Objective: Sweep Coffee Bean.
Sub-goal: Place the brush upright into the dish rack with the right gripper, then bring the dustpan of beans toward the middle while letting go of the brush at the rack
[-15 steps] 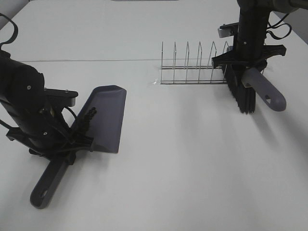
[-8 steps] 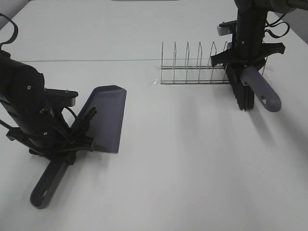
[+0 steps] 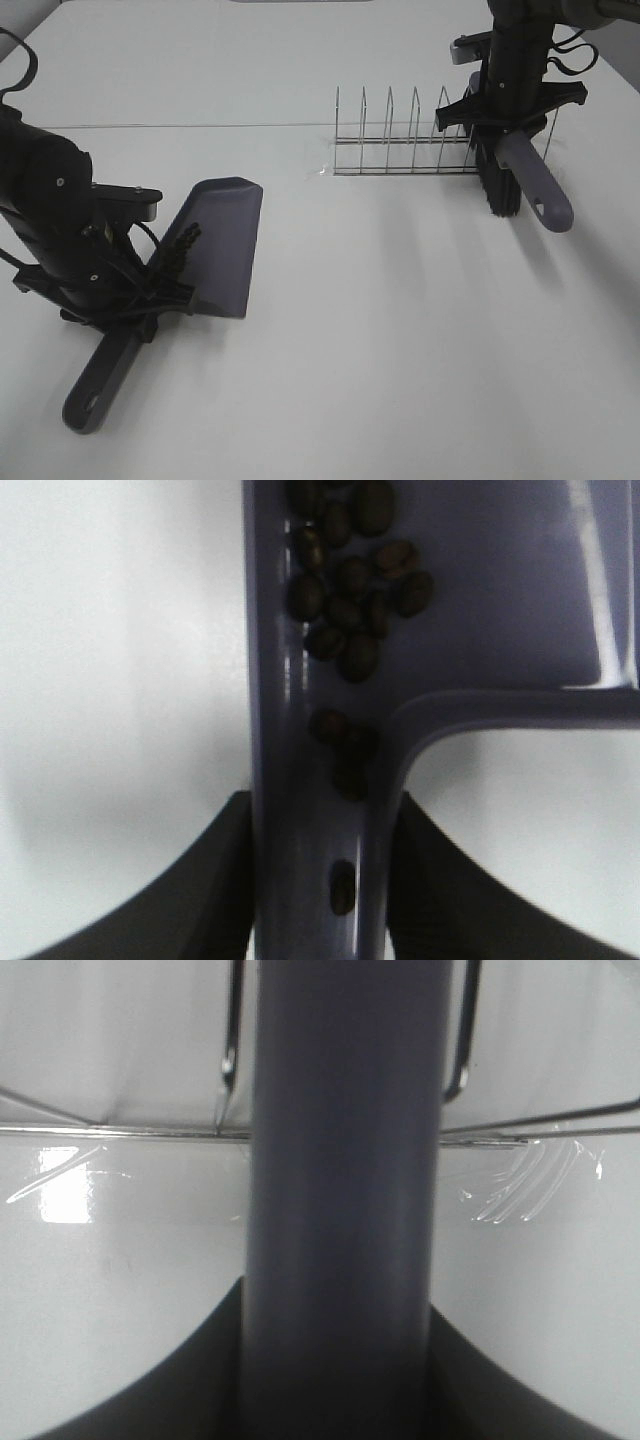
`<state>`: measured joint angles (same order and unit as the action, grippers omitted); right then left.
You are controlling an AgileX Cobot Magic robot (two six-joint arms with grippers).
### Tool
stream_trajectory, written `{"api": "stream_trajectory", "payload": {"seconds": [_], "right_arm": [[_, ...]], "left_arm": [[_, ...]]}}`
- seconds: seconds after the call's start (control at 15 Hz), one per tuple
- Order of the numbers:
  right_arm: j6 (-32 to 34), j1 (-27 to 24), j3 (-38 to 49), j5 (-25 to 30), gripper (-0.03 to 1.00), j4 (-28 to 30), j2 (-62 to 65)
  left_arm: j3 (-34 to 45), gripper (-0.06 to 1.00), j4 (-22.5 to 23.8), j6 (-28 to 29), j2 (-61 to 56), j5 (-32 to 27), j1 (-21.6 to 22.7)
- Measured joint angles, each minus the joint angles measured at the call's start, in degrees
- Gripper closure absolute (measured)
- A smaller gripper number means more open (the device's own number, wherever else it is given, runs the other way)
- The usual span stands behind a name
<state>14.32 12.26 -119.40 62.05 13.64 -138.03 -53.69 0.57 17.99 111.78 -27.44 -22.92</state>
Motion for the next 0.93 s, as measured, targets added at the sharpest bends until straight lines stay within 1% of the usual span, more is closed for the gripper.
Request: {"api": "stream_trajectory", "payload": {"seconds": [0.2,0.27,0.4,0.47,0.6,0.67,0.8,0.93], "right_arm": [[0.00,0.00,0.00,-0.11,0.62,0.00,-0.46],[0.63,0.00,0.00,-0.11,0.54,0.34,-0.46],[0.86,0.00,-0.06,-0.11,0.28,1.09,-0.46],[0.86,-0.06,-0.06,-0.06,0.22,1.15,-0.46],[0.86,-0.17,-1.09,0.52,0.18,1.38,-0.46],[0.86,-0.17,-2.69,1.83,0.18,1.55,-0.46],[0.86,-0.17,-7.85,6.19,0.17,1.60,-0.46],[0.86,-0.17,-12.61,6.93,0.17,0.86,-0.29]], "left_arm": [[0.00,0.58,0.00,0.00,0.00,0.00,0.00],[0.00,0.58,0.00,0.00,0.00,0.00,0.00],[0.00,0.58,0.00,0.00,0.00,0.00,0.00],[0.00,0.58,0.00,0.00,0.00,0.00,0.00],[0.00,0.58,0.00,0.00,0.00,0.00,0.00],[0.00,0.58,0.00,0.00,-0.06,0.11,0.00],[0.11,0.58,-0.11,0.00,-0.80,0.57,0.00],[0.69,0.58,-1.95,0.00,-1.83,1.49,0.00]]}}
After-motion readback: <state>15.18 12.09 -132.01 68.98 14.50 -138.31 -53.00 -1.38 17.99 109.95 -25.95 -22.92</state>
